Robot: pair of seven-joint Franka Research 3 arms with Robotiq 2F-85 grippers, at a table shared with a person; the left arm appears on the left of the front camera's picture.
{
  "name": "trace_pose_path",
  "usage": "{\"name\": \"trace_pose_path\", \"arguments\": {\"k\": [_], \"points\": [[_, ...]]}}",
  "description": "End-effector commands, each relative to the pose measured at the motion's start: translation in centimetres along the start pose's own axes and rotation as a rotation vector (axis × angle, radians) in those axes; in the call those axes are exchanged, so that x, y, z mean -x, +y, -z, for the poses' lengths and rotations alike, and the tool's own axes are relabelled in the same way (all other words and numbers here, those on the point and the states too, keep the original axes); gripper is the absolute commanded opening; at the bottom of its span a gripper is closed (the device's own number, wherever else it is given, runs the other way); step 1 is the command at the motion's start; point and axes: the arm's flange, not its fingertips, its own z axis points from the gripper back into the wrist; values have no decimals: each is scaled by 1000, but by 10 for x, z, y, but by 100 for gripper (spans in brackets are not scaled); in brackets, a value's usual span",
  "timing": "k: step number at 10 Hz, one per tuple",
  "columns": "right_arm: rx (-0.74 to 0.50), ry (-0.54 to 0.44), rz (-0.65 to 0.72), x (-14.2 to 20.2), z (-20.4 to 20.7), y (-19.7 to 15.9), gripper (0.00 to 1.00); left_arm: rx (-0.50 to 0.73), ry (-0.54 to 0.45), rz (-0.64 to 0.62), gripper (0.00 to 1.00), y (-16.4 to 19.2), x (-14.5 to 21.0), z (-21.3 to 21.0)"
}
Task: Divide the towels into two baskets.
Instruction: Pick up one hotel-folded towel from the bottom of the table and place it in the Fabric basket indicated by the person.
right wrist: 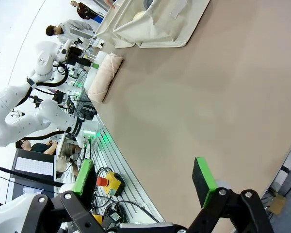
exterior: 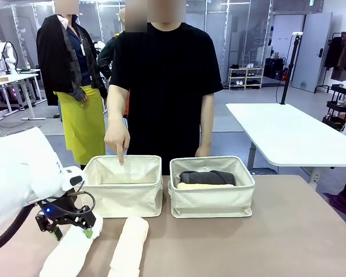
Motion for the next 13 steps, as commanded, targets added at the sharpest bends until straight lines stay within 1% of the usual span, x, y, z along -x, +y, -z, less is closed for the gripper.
{"name": "trace_pose_path", "arguments": {"k": [1,3,4,5,6,7,8,9,10,11,13], "points": [[9,9,5,2,-1,4,100,16,51,30,100,28,121,19],[9,9,5,2,-1,4,100,18,88,70,100,27,125,18],[9,9,5,2,-1,4,100,25,101,83,86,26,128,21],[9,9,5,2,-1,4,100,31,108,95,80,26,129,21],[9,9,5,2,-1,4,100,43,99,105,66,24,130,16],[9,9,5,2,-1,4,100,63,66,115,60,22,130,6],[9,9,5,2,-1,4,100,69,65,115,46,21,130,2],[9,9,5,2,-1,4,100,62,72,111,40,24,131,6],[9,9,5,2,-1,4,100,77,75,89,28,24,130,6],[9,9,5,2,-1,4,100,33,90,102,28,-9,23,-11],[9,9,5,2,-1,4,100,33,90,102,28,-9,23,-11]]}}
